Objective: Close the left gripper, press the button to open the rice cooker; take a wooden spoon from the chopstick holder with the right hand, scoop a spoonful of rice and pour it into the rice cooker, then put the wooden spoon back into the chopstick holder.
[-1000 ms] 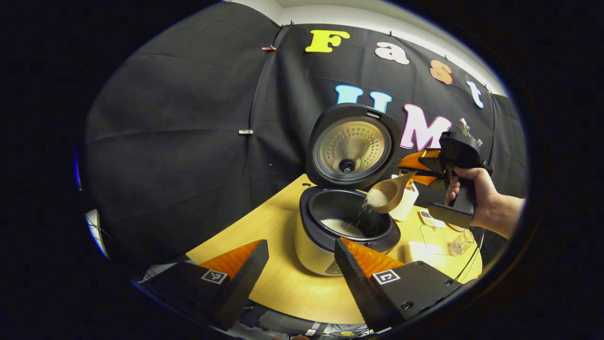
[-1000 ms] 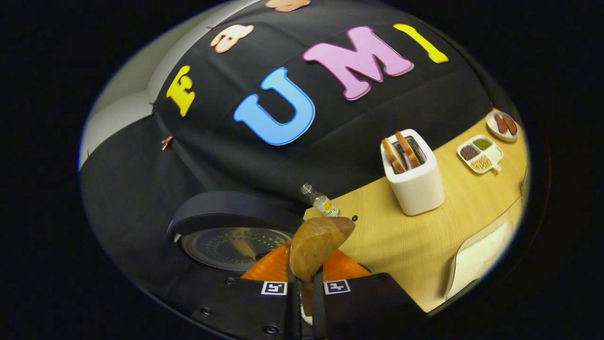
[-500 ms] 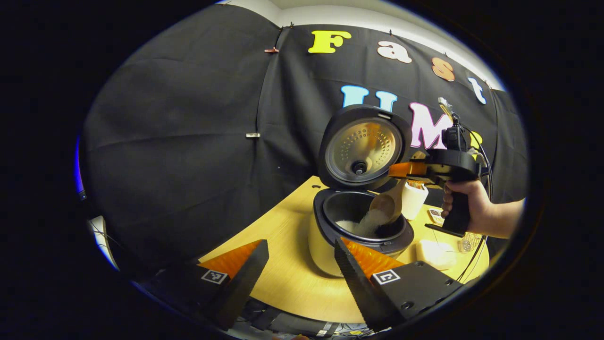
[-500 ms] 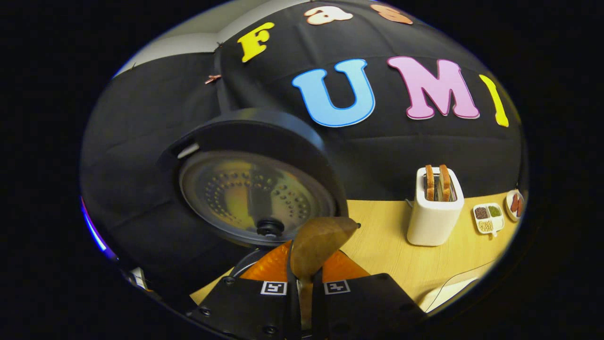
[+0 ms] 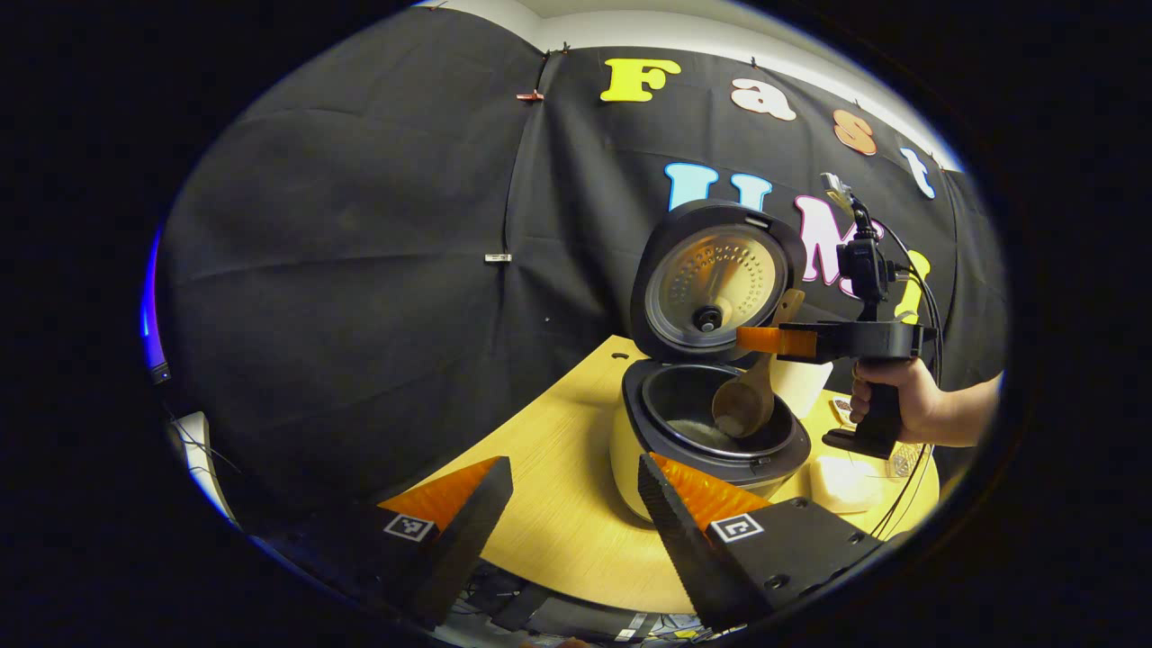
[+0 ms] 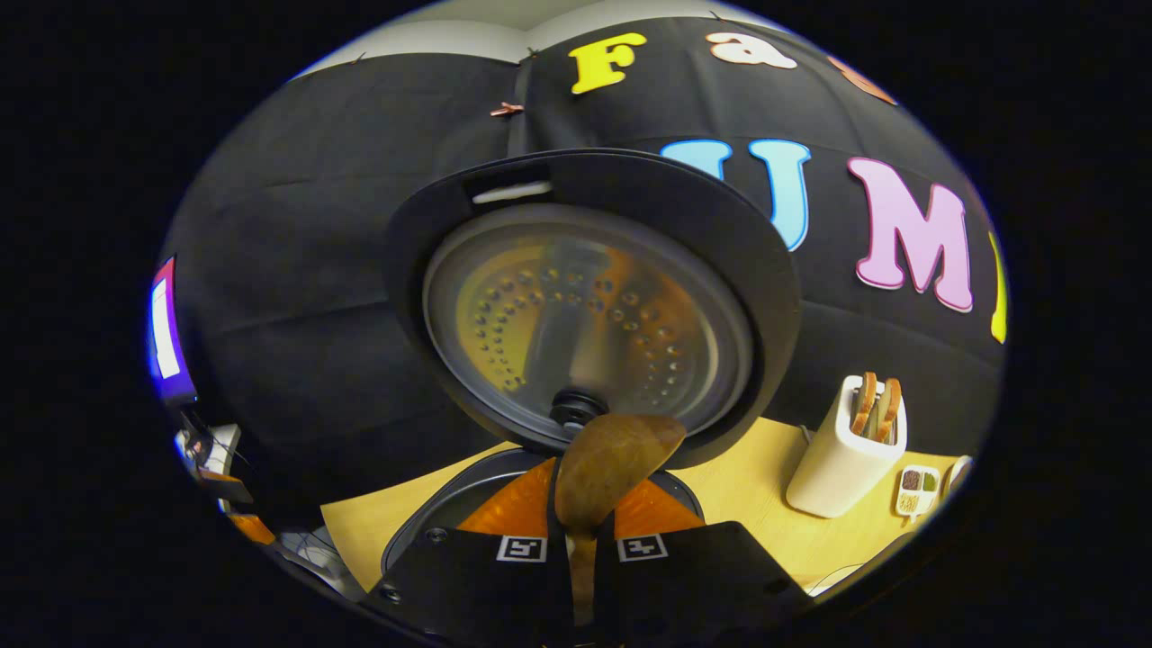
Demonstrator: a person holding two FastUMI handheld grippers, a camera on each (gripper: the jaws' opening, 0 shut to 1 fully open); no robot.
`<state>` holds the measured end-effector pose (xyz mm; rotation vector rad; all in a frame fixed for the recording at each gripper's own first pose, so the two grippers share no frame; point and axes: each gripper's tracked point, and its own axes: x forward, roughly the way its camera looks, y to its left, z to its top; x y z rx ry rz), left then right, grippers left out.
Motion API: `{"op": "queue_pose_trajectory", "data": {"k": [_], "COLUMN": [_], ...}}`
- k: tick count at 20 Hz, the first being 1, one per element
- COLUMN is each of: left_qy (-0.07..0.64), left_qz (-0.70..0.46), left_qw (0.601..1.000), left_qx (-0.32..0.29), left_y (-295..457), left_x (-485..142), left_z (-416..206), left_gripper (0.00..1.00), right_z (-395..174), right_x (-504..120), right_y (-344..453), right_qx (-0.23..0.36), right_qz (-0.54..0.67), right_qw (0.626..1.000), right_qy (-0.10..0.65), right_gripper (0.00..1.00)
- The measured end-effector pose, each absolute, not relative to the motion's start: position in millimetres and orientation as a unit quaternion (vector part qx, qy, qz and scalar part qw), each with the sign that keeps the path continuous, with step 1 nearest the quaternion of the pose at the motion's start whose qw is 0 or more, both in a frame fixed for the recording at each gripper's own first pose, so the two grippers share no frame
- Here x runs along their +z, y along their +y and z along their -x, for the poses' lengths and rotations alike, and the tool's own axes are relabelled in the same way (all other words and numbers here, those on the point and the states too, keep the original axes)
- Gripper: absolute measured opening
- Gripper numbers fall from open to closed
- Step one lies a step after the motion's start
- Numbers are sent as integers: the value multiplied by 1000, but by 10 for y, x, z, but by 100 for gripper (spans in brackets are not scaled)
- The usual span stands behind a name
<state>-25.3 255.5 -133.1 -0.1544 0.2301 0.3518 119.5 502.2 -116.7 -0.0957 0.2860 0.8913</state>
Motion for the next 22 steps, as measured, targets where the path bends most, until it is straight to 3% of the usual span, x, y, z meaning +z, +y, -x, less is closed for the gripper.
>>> {"op": "queue_pose_trajectory", "data": {"k": [8, 15, 22], "left_qy": [109, 103, 87], "left_qz": [74, 67, 45], "left_qw": [977, 980, 989], "left_qx": [169, 156, 108], "left_y": [2516, 2414, 2060], "left_x": [-1311, -1243, -1027], "left_z": [248, 228, 36], "left_gripper": [96, 96, 96], "right_z": [-841, -1010, -1217], "right_x": [-1215, -686, -125], "right_y": [5195, 4963, 4145], "right_qx": [481, 441, 372], "right_qz": [139, 41, -28], "right_qw": [861, 892, 925], "right_qy": [91, 90, 69], "right_gripper": [13, 14, 13]}}
